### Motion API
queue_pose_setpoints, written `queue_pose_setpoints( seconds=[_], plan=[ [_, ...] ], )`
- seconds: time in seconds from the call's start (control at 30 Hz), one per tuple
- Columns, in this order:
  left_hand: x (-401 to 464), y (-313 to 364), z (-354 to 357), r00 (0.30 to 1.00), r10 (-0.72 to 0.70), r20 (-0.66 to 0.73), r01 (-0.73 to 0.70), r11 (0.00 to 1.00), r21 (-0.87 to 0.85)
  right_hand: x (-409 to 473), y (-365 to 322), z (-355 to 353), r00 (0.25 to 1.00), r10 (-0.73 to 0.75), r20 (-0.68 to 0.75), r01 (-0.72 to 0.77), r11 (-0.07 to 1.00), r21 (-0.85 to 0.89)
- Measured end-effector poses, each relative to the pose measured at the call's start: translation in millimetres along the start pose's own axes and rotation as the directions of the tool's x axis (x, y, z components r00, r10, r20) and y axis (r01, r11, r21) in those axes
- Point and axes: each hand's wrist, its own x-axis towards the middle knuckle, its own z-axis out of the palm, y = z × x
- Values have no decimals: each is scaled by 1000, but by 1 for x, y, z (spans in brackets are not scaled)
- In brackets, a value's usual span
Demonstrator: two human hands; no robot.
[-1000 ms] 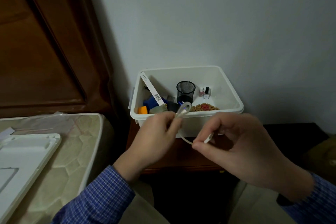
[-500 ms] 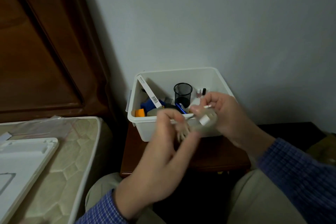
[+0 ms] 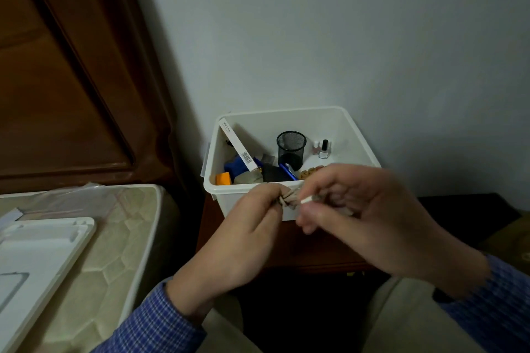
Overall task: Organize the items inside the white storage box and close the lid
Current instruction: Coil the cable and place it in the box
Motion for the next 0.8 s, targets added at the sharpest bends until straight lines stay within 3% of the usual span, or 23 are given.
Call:
queue_pose_setpoints(
  seconds=[0.13, 0.23, 0.4, 0.57, 0.7, 0.8],
  plan=[
    [-1, 8, -2, 988, 133, 78, -144, 976, 162, 18, -7, -13, 993, -27, -116, 14, 993, -114],
    [-5, 14, -5, 976, 204, 78, -211, 974, 81, 28, -9, -18, 989, 45, -139, -51, 998, -37],
    [-6, 12, 1, 968, 226, -106, -241, 957, -162, 26, -2, 0, 939, 232, -254, -177, 959, 221],
    [-5, 8, 8, 959, 171, -228, -224, 947, -231, 22, 3, 11, 932, 201, -303, -176, 979, 106],
    [-2, 11, 9, 940, 162, -299, -240, 939, -246, 19, -1, 9, 960, 116, -254, -117, 993, 8],
    [-2, 12, 10, 931, 145, -334, -240, 934, -266, 16, -3, 4, 967, 129, -218, -118, 991, 62]
  ],
)
